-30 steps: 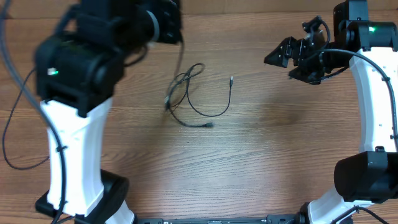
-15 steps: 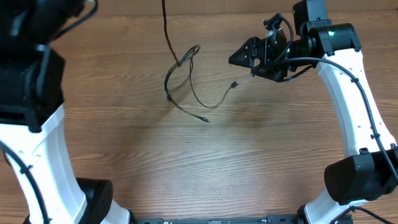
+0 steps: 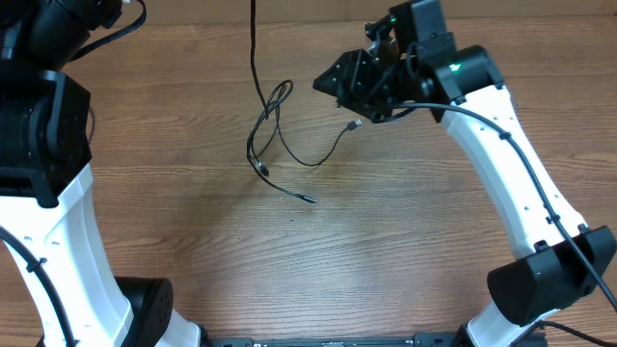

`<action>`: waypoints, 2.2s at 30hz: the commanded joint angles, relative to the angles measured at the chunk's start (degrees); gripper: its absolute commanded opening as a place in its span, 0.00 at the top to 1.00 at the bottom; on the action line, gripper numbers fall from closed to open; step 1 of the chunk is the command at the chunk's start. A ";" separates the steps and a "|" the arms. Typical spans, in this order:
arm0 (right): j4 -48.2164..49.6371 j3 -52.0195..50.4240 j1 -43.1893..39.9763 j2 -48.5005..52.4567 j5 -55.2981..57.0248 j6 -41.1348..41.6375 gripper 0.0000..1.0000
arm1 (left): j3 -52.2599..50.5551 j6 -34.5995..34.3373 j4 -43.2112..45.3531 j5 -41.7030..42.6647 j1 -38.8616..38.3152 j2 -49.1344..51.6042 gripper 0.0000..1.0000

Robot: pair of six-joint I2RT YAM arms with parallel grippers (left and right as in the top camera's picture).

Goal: Untangle cables

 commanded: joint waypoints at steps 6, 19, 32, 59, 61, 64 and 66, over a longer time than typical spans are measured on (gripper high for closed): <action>7.13 -4.94 4.20 0.37 1.99 10.21 0.48 | 0.39 -0.59 0.37 1.51 0.31 -0.87 0.96; 14.21 -8.46 9.75 2.82 6.54 9.35 0.47 | 0.39 -1.33 1.31 1.49 0.39 -0.90 0.96; 4.50 -11.78 2.82 9.33 23.87 6.19 0.69 | 0.39 -16.11 6.86 8.74 15.47 -0.98 0.96; -4.26 -11.82 -13.60 10.71 20.74 -18.18 0.96 | 0.39 -21.00 10.05 15.02 33.53 -0.87 0.96; -6.29 -11.82 -15.82 10.71 23.08 -18.38 0.96 | 0.39 -19.50 8.33 15.10 36.09 -0.87 0.96; -8.02 -11.82 -20.46 10.71 25.79 -17.88 0.96 | 0.39 -14.67 3.89 14.97 38.36 -0.87 0.96; -8.72 -11.82 -23.89 10.71 25.75 -16.22 0.96 | 0.37 -10.21 0.17 13.70 39.10 -0.87 0.96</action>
